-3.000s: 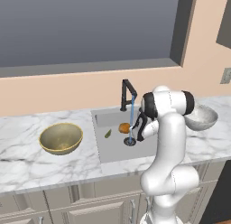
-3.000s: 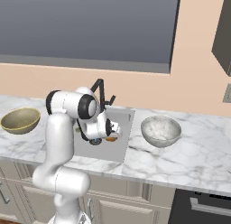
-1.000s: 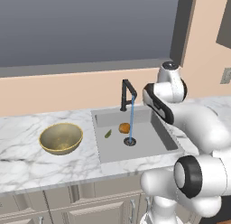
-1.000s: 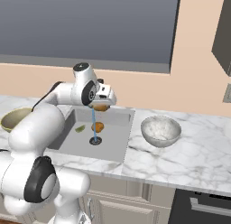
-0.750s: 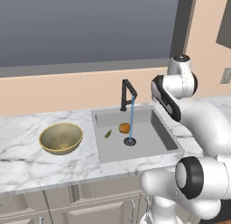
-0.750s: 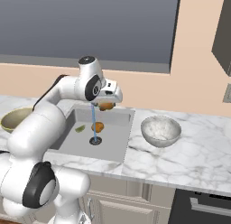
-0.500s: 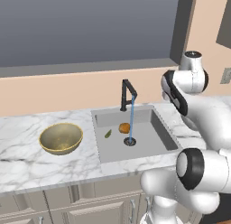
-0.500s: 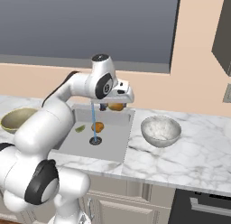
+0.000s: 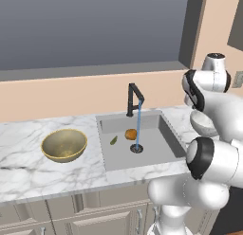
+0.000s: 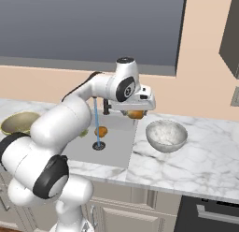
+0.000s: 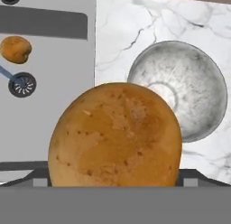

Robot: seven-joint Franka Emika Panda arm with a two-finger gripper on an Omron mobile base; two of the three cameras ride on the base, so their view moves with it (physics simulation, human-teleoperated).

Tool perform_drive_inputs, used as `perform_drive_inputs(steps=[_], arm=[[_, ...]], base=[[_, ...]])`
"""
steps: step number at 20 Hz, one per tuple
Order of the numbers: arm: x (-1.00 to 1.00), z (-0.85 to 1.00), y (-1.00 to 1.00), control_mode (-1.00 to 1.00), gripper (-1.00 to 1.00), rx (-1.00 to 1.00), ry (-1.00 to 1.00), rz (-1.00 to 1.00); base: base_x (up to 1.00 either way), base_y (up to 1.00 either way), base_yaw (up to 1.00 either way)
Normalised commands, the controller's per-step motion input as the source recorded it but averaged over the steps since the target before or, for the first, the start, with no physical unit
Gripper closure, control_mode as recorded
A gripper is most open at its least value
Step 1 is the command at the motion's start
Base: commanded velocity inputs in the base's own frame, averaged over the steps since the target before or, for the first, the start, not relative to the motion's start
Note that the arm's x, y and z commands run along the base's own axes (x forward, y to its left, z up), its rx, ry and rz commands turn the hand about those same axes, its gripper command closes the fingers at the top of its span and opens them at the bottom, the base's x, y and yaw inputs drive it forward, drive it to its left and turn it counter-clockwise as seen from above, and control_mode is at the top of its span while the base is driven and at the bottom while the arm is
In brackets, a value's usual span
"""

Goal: Pick the potatos from the sink and place them in one bowl. Place the lemon wedge in the other bowl. Then turn off the sink faucet.

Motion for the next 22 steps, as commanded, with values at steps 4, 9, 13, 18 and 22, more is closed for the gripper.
perform_drive_inputs(steps=[4,9,13,18,22], arm=[[0.0,-0.35,-0.35,-1.0,1.0,0.0,0.0,0.03],[0.01,-0.29,-0.43,-1.0,1.0,0.0,0.0,0.02],[0.18,-0.19,-0.42,-1.0,1.0,0.0,0.0,0.02],[0.36,-0.25,-0.33,-1.0,1.0,0.0,0.0,0.02],[0.39,-0.29,-0.34,-1.0,1.0,0.0,0.01,0.02]], base=[[0.0,0.0,0.0],[0.0,0.0,0.0],[0.0,0.0,0.0],[0.0,0.0,0.0],[0.0,0.0,0.0]])
